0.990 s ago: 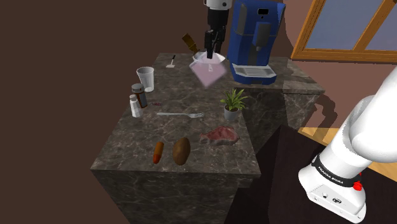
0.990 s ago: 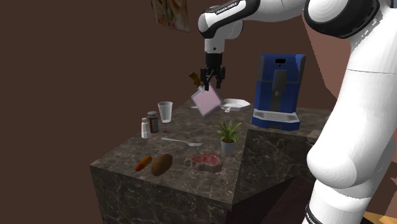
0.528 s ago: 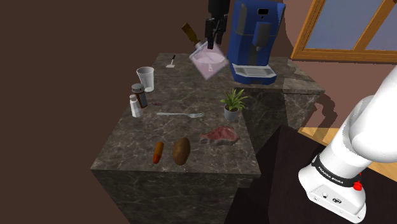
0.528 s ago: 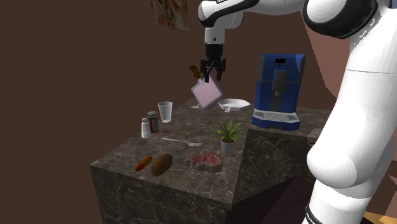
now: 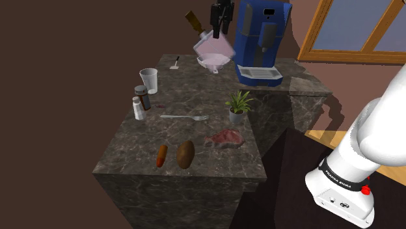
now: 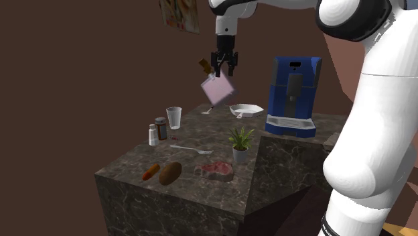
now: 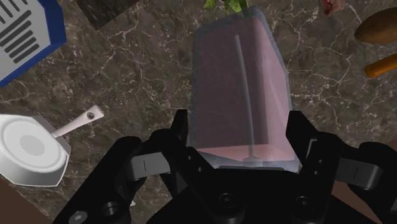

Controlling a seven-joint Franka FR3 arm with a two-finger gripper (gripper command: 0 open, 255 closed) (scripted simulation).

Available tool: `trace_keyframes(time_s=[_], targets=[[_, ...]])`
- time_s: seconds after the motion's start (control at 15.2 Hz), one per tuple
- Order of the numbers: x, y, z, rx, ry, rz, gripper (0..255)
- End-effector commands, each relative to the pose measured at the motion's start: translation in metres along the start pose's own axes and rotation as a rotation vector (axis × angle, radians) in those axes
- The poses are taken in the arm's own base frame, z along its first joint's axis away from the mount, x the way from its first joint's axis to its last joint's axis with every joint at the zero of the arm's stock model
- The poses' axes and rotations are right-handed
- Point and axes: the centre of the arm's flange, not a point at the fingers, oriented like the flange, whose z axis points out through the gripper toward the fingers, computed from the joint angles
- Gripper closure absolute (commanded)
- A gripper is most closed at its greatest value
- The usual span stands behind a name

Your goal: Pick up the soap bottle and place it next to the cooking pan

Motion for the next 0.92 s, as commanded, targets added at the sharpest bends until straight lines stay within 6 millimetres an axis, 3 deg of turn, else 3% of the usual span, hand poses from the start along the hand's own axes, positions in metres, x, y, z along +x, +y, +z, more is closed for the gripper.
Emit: trace_keyframes(time_s=[0.0,0.46,0.86], targets=[[0.000,0.000,-0.010,0.000,0.000,0.000,255],[0.001,0.000,-0.045,0.000,0.000,0.000,255],[0.011,0.070,-0.009,0.000,0.000,0.000,255]])
